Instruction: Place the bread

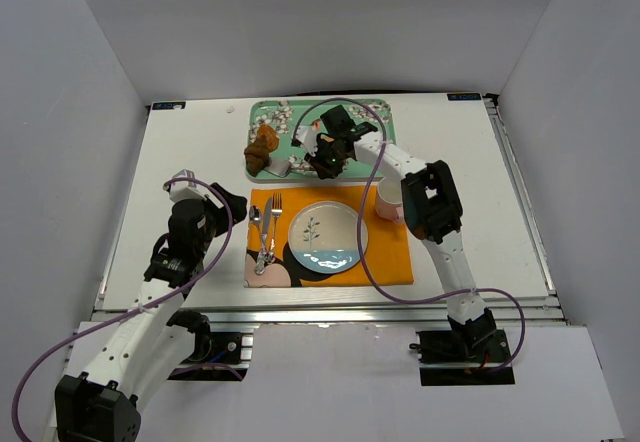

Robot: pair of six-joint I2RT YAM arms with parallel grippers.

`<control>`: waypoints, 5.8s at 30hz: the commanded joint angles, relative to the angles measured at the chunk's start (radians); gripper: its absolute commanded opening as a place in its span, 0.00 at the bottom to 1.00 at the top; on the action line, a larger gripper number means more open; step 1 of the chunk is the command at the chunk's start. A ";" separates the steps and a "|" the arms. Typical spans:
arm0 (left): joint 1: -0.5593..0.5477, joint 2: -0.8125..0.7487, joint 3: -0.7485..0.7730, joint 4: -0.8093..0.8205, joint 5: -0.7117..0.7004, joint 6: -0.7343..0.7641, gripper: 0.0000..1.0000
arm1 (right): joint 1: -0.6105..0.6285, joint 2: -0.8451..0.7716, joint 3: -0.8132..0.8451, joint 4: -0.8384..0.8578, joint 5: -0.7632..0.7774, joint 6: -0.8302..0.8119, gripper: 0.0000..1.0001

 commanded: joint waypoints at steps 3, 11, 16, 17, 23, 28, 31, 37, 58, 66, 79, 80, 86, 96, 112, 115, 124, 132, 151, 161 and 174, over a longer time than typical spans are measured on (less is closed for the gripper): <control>0.004 -0.020 0.036 -0.013 -0.015 -0.010 0.84 | 0.008 -0.015 -0.005 0.097 -0.034 0.036 0.00; 0.004 -0.020 0.037 -0.010 -0.011 -0.012 0.84 | -0.006 -0.071 -0.111 0.173 -0.058 0.098 0.00; 0.004 -0.019 0.042 -0.014 -0.011 -0.010 0.84 | -0.006 -0.085 -0.135 0.202 -0.061 0.114 0.00; 0.004 -0.020 0.042 -0.014 -0.012 -0.010 0.84 | -0.008 -0.089 -0.139 0.208 -0.061 0.116 0.00; 0.004 -0.028 0.042 -0.018 -0.012 -0.013 0.84 | -0.014 -0.118 -0.168 0.255 -0.070 0.136 0.00; 0.004 -0.023 0.045 -0.016 -0.011 -0.013 0.84 | -0.019 -0.144 -0.204 0.298 -0.080 0.150 0.00; 0.004 -0.017 0.048 -0.011 -0.008 -0.013 0.84 | -0.023 -0.157 -0.214 0.314 -0.089 0.156 0.00; 0.004 -0.006 0.050 -0.007 -0.004 -0.012 0.84 | -0.028 -0.166 -0.234 0.332 -0.101 0.171 0.00; 0.004 0.005 0.054 0.001 -0.001 -0.013 0.84 | -0.038 -0.229 -0.313 0.420 -0.158 0.190 0.00; 0.004 0.004 0.050 0.007 0.000 -0.018 0.84 | -0.040 -0.250 -0.349 0.438 -0.162 0.179 0.00; 0.004 -0.003 0.043 0.018 0.002 -0.023 0.84 | -0.040 -0.350 -0.430 0.447 -0.173 0.148 0.00; 0.004 -0.005 0.043 0.018 0.002 -0.023 0.84 | -0.038 -0.358 -0.438 0.447 -0.173 0.148 0.00; 0.004 -0.008 0.042 0.021 0.002 -0.021 0.84 | -0.038 -0.417 -0.503 0.452 -0.175 0.145 0.00; 0.004 -0.026 0.033 0.018 -0.001 -0.021 0.84 | -0.038 -0.564 -0.669 0.459 -0.181 0.139 0.00; 0.004 -0.037 0.016 0.044 0.011 -0.024 0.84 | -0.038 -0.807 -0.931 0.423 -0.159 0.124 0.00; 0.004 -0.040 0.010 0.048 0.011 -0.027 0.84 | -0.038 -0.862 -0.996 0.415 -0.156 0.118 0.00; 0.004 -0.054 -0.009 0.058 0.022 -0.038 0.84 | -0.040 -1.064 -1.192 0.386 -0.127 0.108 0.00; 0.004 -0.055 -0.019 0.056 0.035 -0.035 0.84 | -0.040 -1.258 -1.370 0.280 -0.116 0.105 0.00; 0.004 -0.034 -0.018 0.073 0.060 -0.041 0.84 | -0.038 -1.179 -1.288 -0.034 -0.409 0.016 0.00; 0.004 -0.069 -0.006 0.015 0.028 -0.036 0.84 | -0.038 -1.095 -1.228 -0.125 -0.549 -0.086 0.00; 0.004 -0.045 0.004 0.024 0.037 -0.032 0.84 | -0.046 -1.235 -1.286 -0.232 -0.515 -0.221 0.00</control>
